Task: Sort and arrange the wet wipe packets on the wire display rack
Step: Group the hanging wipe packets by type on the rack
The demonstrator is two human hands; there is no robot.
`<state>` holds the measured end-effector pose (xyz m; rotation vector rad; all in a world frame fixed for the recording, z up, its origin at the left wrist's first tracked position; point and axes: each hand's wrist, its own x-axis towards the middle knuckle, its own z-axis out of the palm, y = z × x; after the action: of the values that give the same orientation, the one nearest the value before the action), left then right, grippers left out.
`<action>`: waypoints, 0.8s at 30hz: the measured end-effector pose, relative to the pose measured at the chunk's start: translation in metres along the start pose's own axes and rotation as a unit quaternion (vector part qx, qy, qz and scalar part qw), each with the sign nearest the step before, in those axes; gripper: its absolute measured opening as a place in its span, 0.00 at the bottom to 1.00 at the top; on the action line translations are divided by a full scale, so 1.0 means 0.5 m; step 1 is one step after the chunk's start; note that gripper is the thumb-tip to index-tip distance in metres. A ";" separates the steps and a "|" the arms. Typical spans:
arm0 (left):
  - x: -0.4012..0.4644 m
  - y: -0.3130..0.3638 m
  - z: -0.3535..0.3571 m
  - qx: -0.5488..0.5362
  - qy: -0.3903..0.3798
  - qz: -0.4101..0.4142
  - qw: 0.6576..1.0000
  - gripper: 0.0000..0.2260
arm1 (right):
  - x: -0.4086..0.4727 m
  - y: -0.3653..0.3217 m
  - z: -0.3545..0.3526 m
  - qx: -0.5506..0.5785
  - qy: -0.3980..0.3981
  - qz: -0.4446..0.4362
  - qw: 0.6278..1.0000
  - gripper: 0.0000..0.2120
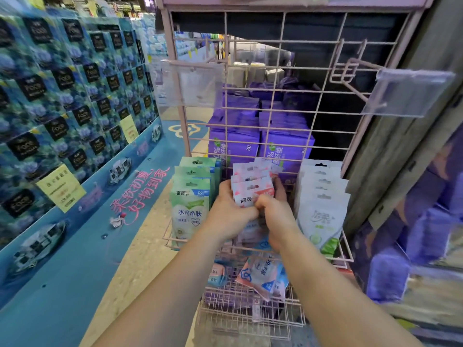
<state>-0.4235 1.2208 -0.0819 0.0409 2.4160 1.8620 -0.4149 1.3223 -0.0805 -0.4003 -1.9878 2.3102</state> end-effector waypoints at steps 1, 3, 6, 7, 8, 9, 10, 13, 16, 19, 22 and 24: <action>-0.010 -0.005 -0.005 0.002 0.010 0.006 1.000 0.28 | -0.005 0.001 0.003 -0.006 -0.005 -0.015 1.000 0.39; -0.033 -0.011 -0.012 -0.005 0.033 0.030 0.999 0.27 | -0.019 0.003 0.010 -0.015 -0.011 -0.058 0.998 0.39; -0.044 -0.013 -0.020 -0.042 0.032 0.059 0.997 0.32 | -0.037 -0.008 0.012 -0.008 -0.009 -0.131 0.991 0.38; -0.038 -0.013 -0.022 -0.059 0.021 0.069 0.996 0.35 | -0.039 -0.011 0.009 -0.008 0.002 -0.151 0.989 0.38; -0.029 -0.014 -0.023 -0.070 0.002 0.077 0.995 0.38 | -0.038 -0.009 0.007 -0.012 0.015 -0.165 0.986 0.38; -0.019 -0.014 -0.021 -0.078 -0.024 0.085 0.993 0.41 | -0.036 -0.009 0.008 -0.020 0.027 -0.169 0.985 0.39; -0.011 -0.014 -0.021 -0.080 -0.050 0.084 0.992 0.40 | -0.033 -0.007 0.009 -0.033 0.033 -0.162 0.986 0.40; 0.006 -0.026 -0.020 -0.096 -0.120 0.045 0.987 0.27 | -0.025 0.009 0.005 -0.043 0.021 -0.096 0.994 0.31; 0.016 -0.032 -0.015 -0.112 -0.124 0.008 0.986 0.24 | -0.024 0.017 -0.006 -0.025 -0.004 -0.048 0.999 0.30; 0.021 -0.024 -0.007 -0.139 -0.102 -0.001 0.985 0.24 | -0.020 0.012 -0.010 -0.041 -0.008 -0.047 0.998 0.29; 0.029 -0.022 -0.011 -0.158 -0.089 -0.001 0.983 0.26 | -0.018 0.001 -0.007 -0.092 0.010 -0.073 0.993 0.27; 0.035 -0.029 -0.008 -0.150 -0.087 0.001 0.985 0.29 | -0.014 0.005 -0.008 -0.101 0.019 -0.069 0.992 0.26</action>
<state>-0.4408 1.2146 -0.0958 0.1760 2.0047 2.1042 -0.4067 1.3242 -0.0824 -0.3054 -2.1658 2.0144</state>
